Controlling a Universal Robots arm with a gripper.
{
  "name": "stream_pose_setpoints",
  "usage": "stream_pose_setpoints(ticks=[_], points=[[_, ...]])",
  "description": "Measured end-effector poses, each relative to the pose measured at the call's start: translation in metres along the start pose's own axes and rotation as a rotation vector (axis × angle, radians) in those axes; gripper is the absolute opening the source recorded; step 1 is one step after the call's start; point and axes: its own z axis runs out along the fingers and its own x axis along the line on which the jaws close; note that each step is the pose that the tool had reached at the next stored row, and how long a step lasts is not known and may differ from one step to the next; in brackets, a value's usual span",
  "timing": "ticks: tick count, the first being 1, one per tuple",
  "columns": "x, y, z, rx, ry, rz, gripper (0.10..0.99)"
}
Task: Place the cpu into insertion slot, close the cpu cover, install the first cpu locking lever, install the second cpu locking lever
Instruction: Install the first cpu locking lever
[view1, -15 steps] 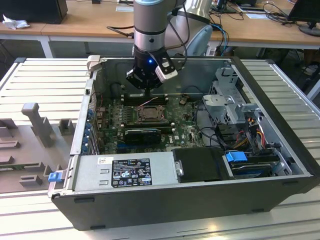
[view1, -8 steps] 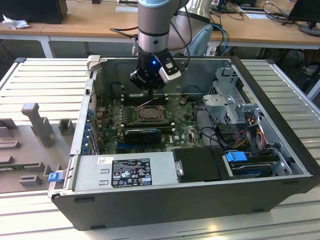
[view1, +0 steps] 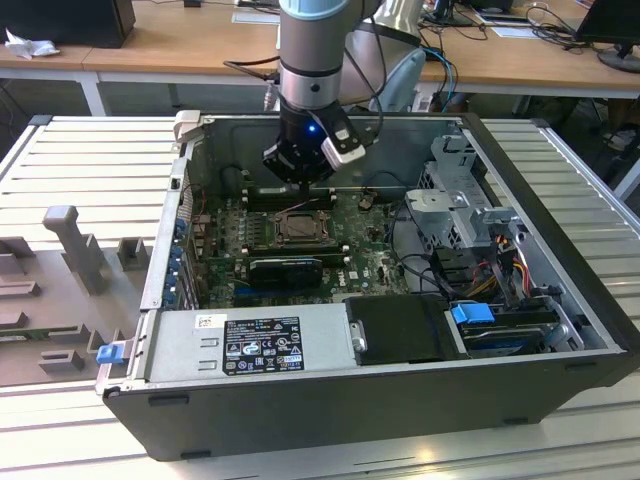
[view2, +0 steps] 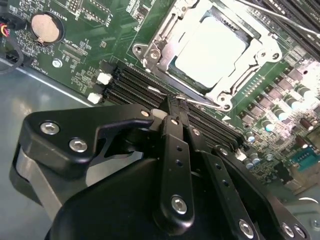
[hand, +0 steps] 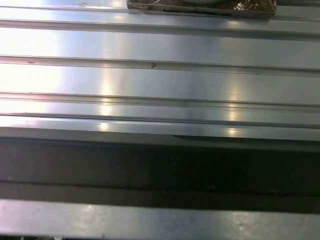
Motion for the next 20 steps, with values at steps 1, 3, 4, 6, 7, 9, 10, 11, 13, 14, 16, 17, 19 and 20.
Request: stream_pose_setpoints(ticks=[1,3,4,6,7,9,10,11,13,14,16,17,19,20], points=[[-0.0008,-0.0001,0.0011,0.000,0.0001,0.000,0.106],[-0.0023,-0.0003,0.0036,0.000,0.0002,-0.002,0.106],[-0.0039,-0.0004,0.0054,0.000,0.0002,-0.002,0.106],[-0.0067,-0.0003,0.0082,0.000,0.0001,-0.002,0.106],[-0.0070,-0.0004,0.0090,0.000,0.0002,-0.003,0.106],[-0.0083,-0.0006,0.0113,0.000,0.0002,-0.003,0.106],[-0.0086,-0.0006,0.0117,0.000,0.0002,-0.003,0.106],[-0.0089,-0.0006,0.0120,0.000,0.0002,-0.003,0.106],[-0.0096,-0.0007,0.0127,0.000,0.0002,-0.003,0.106],[-0.0100,-0.0007,0.0131,0.000,0.0002,-0.003,0.106],[-0.0102,-0.0008,0.0141,0.000,0.0001,-0.002,0.106],[-0.0102,-0.0008,0.0145,0.000,0.0002,-0.001,0.106],[-0.0102,-0.0010,0.0151,0.000,0.0000,0.001,0.106],[-0.0102,-0.0011,0.0153,0.000,0.0001,0.002,0.106]])
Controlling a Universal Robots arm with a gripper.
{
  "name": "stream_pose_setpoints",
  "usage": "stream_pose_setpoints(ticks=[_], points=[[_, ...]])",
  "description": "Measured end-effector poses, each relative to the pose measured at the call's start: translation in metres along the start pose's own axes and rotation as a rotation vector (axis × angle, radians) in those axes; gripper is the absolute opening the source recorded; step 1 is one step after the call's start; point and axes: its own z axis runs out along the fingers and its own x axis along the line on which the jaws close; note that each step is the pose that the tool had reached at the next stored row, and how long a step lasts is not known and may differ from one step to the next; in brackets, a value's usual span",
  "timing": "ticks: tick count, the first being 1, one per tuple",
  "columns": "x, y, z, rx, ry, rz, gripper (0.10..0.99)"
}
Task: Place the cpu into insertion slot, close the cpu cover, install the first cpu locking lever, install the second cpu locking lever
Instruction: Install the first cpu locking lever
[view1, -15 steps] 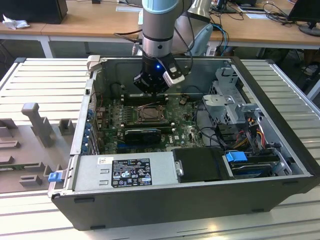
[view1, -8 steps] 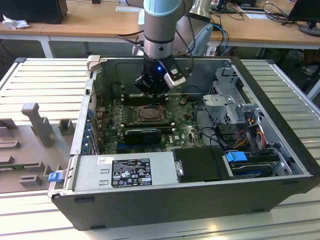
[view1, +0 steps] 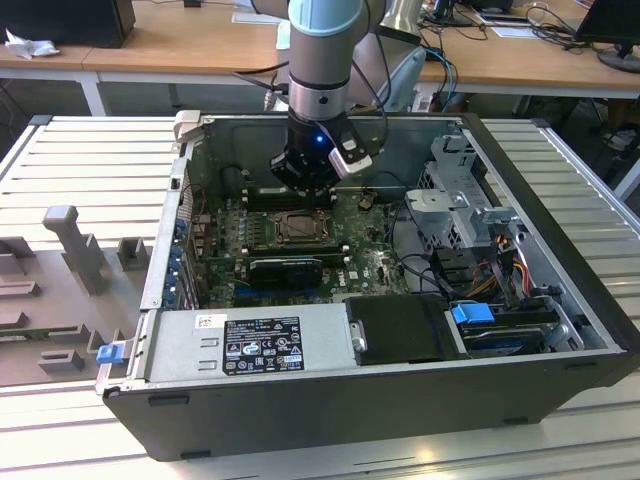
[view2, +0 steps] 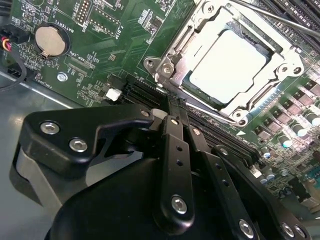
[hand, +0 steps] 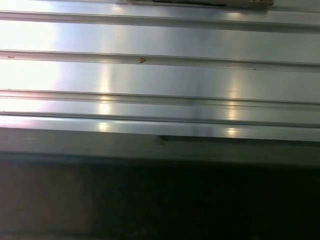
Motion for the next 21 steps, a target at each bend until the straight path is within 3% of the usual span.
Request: stream_pose_setpoints(ticks=[21], points=[[0.0001,-0.0031,0.0046,0.001,-0.0006,0.014,0.106]])
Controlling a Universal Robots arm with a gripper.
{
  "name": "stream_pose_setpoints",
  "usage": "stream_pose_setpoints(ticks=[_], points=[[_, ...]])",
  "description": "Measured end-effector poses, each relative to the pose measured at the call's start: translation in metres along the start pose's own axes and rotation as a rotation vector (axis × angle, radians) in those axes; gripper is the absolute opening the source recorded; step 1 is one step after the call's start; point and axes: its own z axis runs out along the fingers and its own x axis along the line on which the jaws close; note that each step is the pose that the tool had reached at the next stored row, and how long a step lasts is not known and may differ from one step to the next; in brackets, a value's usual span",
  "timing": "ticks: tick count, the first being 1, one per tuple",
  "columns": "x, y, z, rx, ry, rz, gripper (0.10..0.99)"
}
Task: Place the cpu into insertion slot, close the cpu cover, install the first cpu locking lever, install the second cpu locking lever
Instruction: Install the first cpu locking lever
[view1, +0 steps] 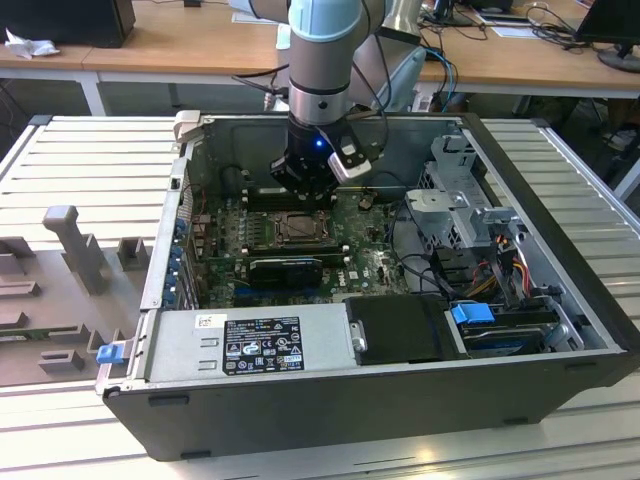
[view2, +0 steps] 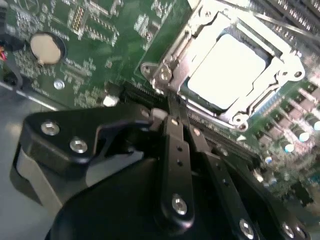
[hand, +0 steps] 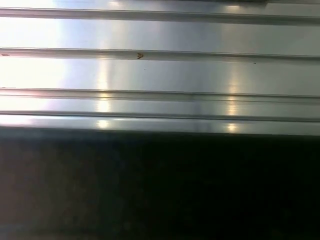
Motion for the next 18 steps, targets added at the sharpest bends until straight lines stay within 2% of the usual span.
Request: stream_pose_setpoints(ticks=[4,9,18], points=[[-0.0001,0.0002,-0.0009,-0.002,-0.0007,0.000,0.106],[-0.0001,0.0008,-0.0137,-0.001,-0.0003,0.000,0.106],[0.0000,-0.0036,-0.0138,-0.001,-0.0004,0.000,0.106]])
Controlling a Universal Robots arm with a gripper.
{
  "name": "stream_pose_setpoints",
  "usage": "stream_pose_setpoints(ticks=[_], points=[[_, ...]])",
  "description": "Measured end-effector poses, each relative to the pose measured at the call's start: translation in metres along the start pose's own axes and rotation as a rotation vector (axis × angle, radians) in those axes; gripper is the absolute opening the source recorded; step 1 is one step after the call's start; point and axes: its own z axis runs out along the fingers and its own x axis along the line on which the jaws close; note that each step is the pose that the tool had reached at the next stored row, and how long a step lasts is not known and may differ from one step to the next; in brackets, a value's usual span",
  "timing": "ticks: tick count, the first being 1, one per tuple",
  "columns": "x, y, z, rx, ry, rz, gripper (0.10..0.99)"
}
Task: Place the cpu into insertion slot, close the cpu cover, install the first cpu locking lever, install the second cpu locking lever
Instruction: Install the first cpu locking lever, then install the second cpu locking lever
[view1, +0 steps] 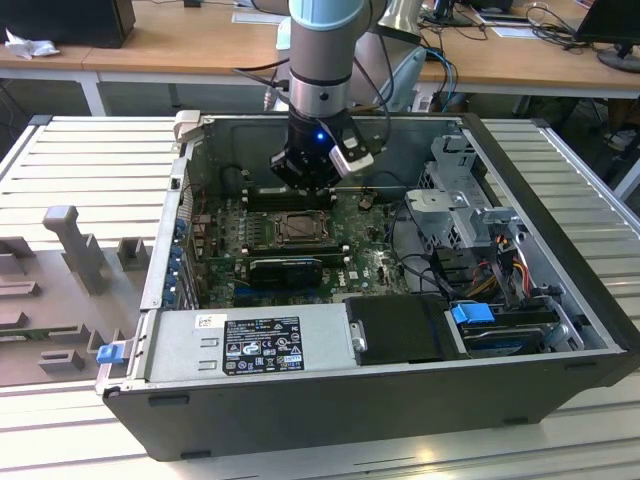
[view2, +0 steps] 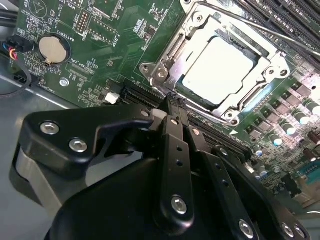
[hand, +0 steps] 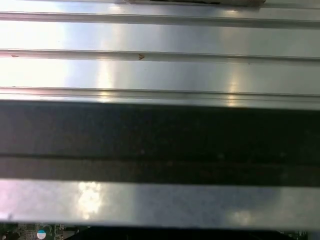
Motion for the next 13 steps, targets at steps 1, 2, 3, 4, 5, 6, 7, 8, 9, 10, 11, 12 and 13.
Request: stream_pose_setpoints(ticks=[1,2,3,4,5,6,7,8,9,10,11,12,13], points=[[0.0000,-0.0003,-0.0001,0.000,0.0001,0.000,0.106],[0.0000,-0.0005,-0.0001,0.000,0.0001,0.000,0.106],[0.0000,-0.0008,-0.0001,0.000,0.0001,0.000,0.106],[0.0000,-0.0011,-0.0002,0.000,0.0002,0.000,0.106],[0.0000,-0.0013,-0.0002,0.000,0.0002,0.000,0.106],[0.0000,-0.0022,-0.0002,0.000,0.0002,0.000,0.106],[0.0000,-0.0067,-0.0004,0.000,0.0002,0.000,0.106],[0.0000,-0.0083,-0.0005,0.000,0.0002,0.000,0.106],[0.0001,-0.0099,-0.0006,0.000,0.0002,0.000,0.106],[0.0001,-0.0116,-0.0007,0.000,0.0002,0.000,0.106],[0.0001,-0.0131,-0.0008,0.000,0.0002,0.000,0.106],[0.0002,-0.0148,-0.0009,0.000,0.0002,0.000,0.106],[0.0002,-0.0154,-0.0009,0.000,0.0001,0.000,0.106]])
